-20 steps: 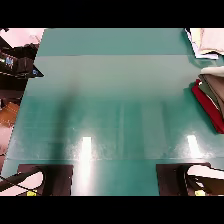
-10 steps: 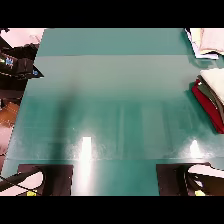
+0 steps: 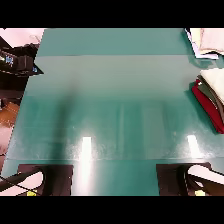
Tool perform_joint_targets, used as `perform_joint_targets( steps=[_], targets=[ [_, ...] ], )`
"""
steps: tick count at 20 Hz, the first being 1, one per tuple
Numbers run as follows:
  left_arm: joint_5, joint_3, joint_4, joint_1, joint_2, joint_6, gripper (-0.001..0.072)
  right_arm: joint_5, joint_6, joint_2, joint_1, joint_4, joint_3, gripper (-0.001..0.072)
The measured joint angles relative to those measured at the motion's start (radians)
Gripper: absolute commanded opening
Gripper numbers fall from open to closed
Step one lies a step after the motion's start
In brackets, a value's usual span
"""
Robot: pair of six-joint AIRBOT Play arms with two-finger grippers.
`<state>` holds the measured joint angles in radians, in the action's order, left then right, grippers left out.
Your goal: Fold the shirts.
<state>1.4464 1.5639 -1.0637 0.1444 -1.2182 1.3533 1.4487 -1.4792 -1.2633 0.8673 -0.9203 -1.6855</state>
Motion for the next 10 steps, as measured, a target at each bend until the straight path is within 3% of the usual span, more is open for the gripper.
perform_joint_targets(
  steps=[10],
  targets=[
    [-0.040,0.000,0.000,0.000,0.000,0.001,0.0023,-0.058,0.000,0.047,-0.321,0.057,0.001,0.0020]
  ],
)
